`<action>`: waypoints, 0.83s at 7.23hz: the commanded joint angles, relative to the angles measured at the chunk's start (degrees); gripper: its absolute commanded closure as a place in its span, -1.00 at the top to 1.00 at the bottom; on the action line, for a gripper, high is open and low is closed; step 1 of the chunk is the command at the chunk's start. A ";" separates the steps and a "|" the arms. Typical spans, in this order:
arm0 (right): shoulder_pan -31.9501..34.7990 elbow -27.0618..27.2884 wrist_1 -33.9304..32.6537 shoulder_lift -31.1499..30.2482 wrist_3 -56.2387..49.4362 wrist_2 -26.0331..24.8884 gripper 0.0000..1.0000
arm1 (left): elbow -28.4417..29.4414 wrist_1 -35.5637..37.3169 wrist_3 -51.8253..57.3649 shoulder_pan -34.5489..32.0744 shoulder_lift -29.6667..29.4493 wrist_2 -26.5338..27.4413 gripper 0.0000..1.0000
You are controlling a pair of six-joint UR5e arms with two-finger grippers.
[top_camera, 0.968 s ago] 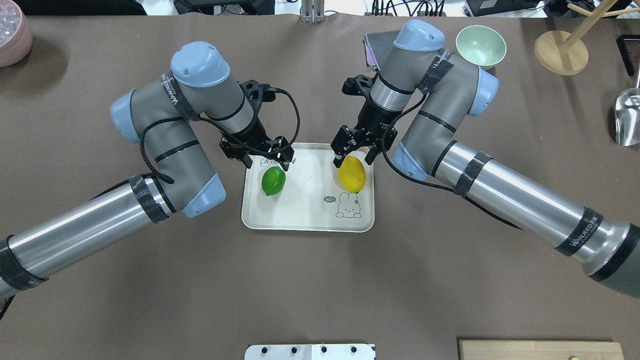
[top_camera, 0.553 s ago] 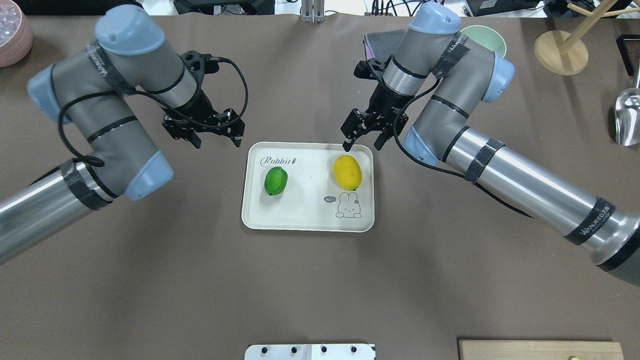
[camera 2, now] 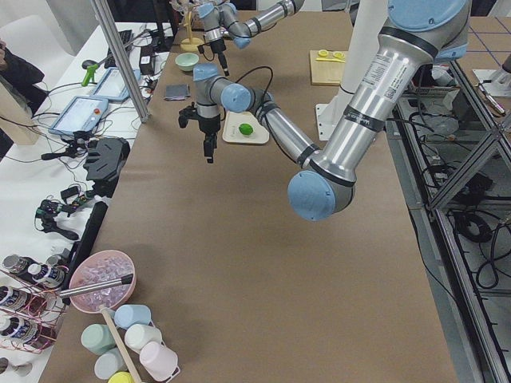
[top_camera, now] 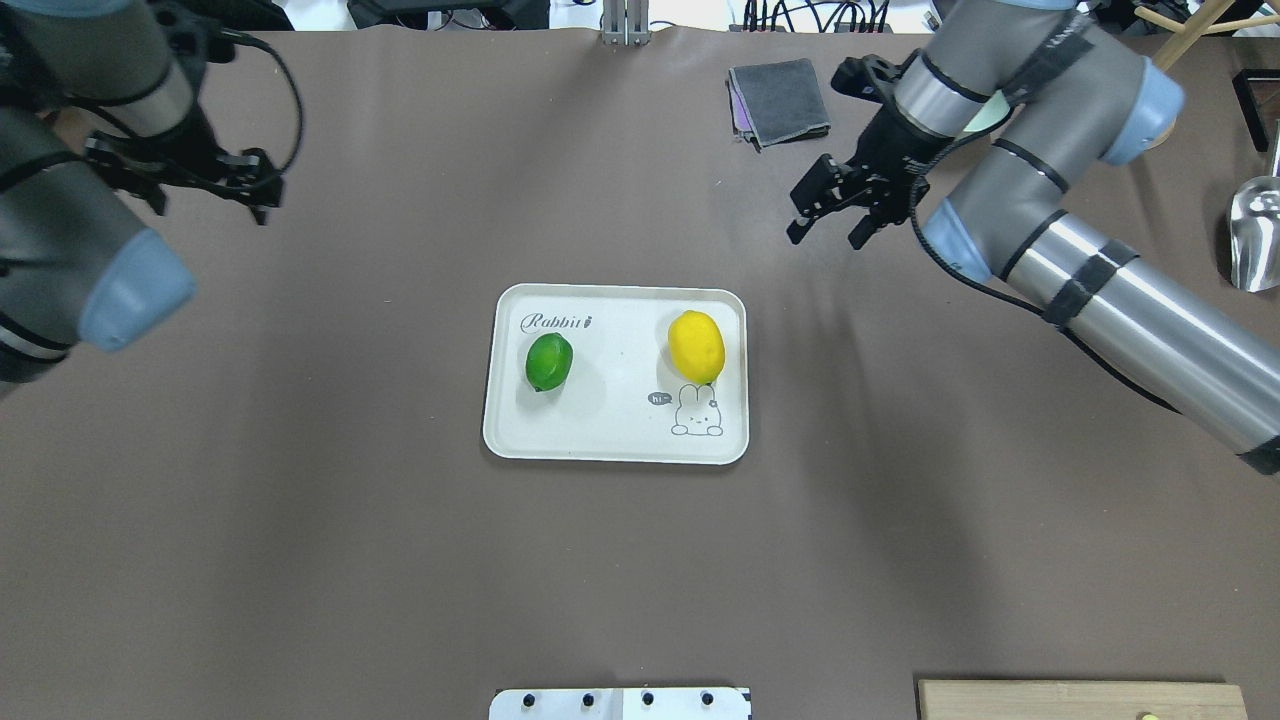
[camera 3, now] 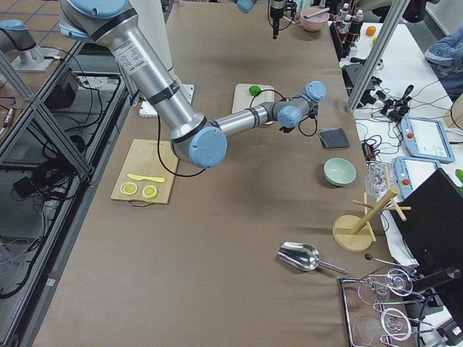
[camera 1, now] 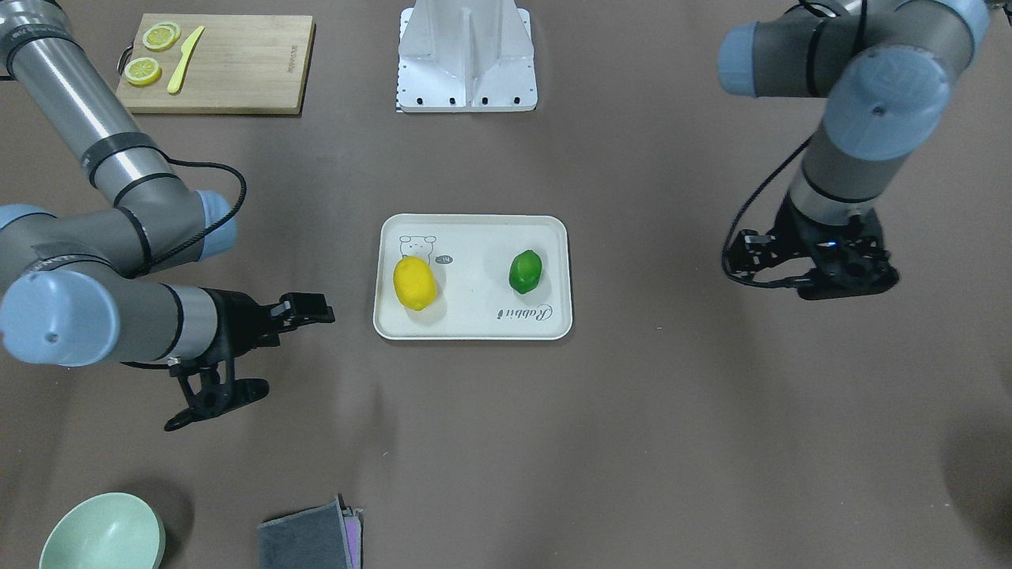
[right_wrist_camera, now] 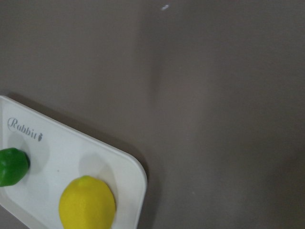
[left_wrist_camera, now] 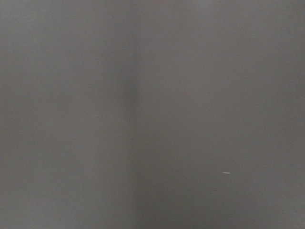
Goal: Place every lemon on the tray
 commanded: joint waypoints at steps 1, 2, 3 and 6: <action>1.57 9.14 0.21 -9.63 -2.54 0.95 0.99 | 0.38 -5.36 8.74 -7.24 11.61 0.72 0.96; 1.31 16.07 0.03 -14.90 -2.38 0.43 0.99 | 1.95 -13.85 9.75 -9.71 17.94 -0.59 0.96; 1.40 21.36 0.21 -19.83 -2.47 -0.88 0.99 | 4.58 -23.94 9.85 -12.34 23.48 -3.12 0.96; 5.50 30.46 -0.48 -30.39 -3.96 -12.84 0.99 | 9.79 -40.39 13.36 -23.05 31.79 -17.52 0.96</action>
